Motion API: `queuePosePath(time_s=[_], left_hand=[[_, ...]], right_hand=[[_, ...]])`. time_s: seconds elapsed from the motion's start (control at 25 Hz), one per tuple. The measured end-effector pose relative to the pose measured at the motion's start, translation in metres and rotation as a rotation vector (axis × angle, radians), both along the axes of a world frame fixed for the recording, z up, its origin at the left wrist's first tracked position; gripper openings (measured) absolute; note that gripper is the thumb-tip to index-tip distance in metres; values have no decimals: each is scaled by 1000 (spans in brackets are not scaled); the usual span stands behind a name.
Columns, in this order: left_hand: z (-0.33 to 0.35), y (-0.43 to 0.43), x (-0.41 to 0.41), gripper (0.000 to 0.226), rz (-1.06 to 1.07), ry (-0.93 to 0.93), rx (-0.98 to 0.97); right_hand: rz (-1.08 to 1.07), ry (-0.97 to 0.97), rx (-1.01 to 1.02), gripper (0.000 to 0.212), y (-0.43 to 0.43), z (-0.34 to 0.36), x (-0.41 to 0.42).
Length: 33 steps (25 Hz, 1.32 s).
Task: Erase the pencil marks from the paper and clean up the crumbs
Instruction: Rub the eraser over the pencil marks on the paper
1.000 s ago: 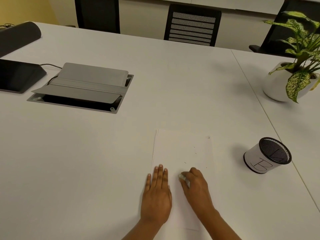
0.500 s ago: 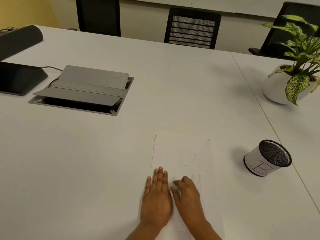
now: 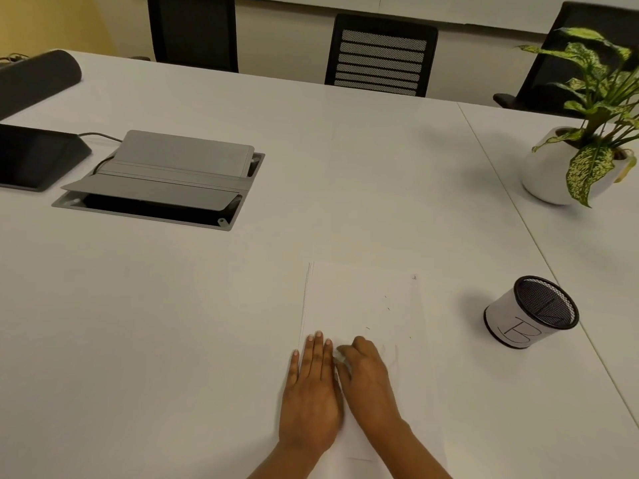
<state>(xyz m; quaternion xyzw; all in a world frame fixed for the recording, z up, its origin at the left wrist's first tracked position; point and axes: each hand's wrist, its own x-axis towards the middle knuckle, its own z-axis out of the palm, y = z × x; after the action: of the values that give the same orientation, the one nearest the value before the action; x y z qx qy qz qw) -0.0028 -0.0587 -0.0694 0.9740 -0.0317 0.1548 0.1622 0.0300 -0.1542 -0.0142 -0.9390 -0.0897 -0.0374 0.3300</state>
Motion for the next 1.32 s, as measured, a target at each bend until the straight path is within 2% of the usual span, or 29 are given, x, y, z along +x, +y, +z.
queuePosePath(time_s=[0.08, 0.28, 0.6, 0.68, 0.92, 1.04, 1.12, 1.32], left_hand=[[1, 0, 0, 54, 10, 31, -11], [3, -1, -1, 58, 24, 79, -22], [6, 0, -1, 60, 25, 108, -4], [4, 1, -2, 59, 27, 113, 4], [7, 0, -3, 55, 19, 109, 20], [9, 0, -3, 52, 20, 105, 27], [8, 0, -2, 51, 25, 90, 26], [3, 1, -1, 53, 27, 53, 6]], right_hand=[[0, -24, -14, 8, -10, 2, 3], [-163, -36, -34, 4, -40, 3, 17], [22, -40, -59, 6, -28, -3, -15], [-40, -44, -59, 2, -38, -1, -2], [-214, -7, -38, 7, -32, 2, 5], [-66, -1, -42, 5, -14, -1, -23], [-18, -19, -61, 10, -17, -5, -22], [-190, -20, -12, 4, -32, 0, 12]])
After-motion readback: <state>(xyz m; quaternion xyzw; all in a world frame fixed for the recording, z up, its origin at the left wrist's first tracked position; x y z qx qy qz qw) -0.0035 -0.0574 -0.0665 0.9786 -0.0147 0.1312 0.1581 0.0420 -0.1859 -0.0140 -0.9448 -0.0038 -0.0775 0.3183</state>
